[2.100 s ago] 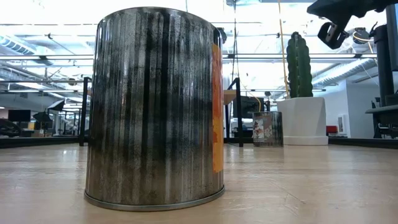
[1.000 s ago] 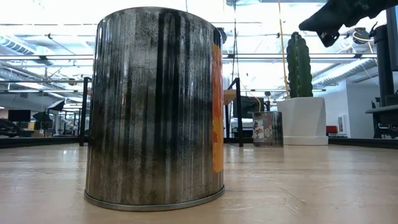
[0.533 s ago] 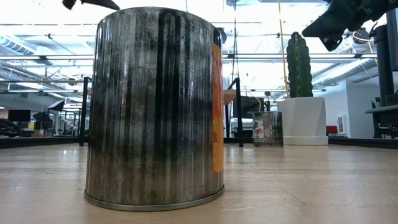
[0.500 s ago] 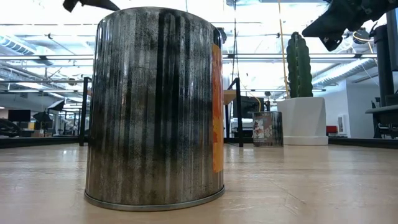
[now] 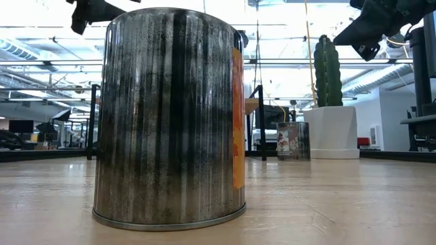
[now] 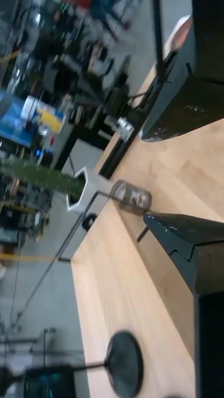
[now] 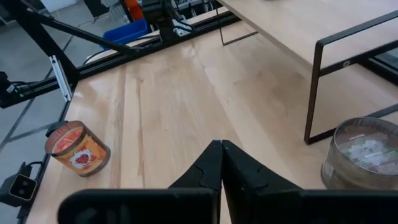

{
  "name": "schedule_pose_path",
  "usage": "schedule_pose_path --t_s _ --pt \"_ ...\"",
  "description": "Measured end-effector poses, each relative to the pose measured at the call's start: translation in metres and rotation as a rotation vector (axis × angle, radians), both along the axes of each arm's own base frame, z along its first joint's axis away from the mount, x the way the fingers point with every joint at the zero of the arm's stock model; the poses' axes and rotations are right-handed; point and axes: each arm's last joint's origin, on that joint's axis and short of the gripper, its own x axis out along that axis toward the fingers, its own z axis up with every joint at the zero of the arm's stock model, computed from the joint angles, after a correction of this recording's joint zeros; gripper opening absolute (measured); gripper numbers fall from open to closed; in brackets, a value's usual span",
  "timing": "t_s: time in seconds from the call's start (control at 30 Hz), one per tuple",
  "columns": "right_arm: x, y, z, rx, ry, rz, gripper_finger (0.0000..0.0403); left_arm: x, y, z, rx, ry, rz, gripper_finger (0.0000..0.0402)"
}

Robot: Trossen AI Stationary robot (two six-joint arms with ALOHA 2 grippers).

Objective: Pick & Place candle stick holders
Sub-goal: Put the brown scented candle on the shelf

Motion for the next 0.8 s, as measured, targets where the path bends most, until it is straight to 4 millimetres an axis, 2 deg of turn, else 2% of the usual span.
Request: schedule_pose_path --t_s 0.37,0.6,0.8 --pt "0.000 0.000 0.000 0.010 0.000 -0.007 0.0003 -0.017 0.007 -0.015 0.032 0.039 -0.048 0.0207" --pt "0.001 0.000 -0.001 0.041 0.005 -0.024 0.0004 -0.044 0.019 -0.038 0.015 0.000 -0.047 0.0207" --pt "0.001 0.000 -0.003 0.053 0.029 -0.033 0.0004 -0.067 0.030 -0.044 0.047 -0.053 -0.073 0.0207"
